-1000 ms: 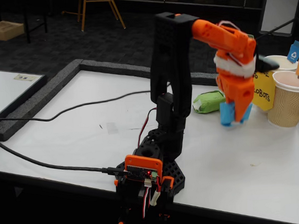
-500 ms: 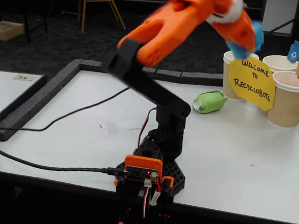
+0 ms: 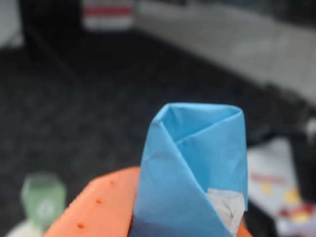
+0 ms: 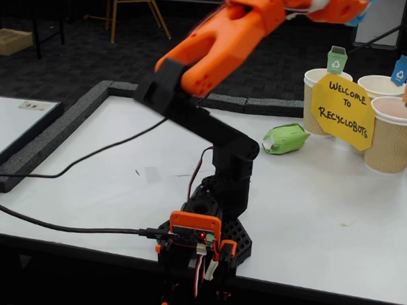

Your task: Sort rubbish by color.

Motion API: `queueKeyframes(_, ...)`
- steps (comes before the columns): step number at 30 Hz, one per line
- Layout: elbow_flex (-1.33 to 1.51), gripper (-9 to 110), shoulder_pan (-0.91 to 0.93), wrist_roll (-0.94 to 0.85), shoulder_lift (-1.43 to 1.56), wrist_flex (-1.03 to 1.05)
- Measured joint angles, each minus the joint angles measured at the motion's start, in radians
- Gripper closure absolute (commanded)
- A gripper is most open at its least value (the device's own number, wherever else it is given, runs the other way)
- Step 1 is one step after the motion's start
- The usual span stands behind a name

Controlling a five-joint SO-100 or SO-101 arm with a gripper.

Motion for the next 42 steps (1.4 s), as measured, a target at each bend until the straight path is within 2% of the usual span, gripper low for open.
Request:
queueKeyframes(11,-0.018,101,0.005,-0.038,-0.494,-0.471)
queueKeyframes(17,-0.11,101,0.012,-0.052,-0.681,-0.614)
queueKeyframes(23,-0.132,85,0.012,-0.058,-0.706,-0.647)
queueKeyframes(42,-0.132,82,0.029,-0.058,-0.706,-0.594)
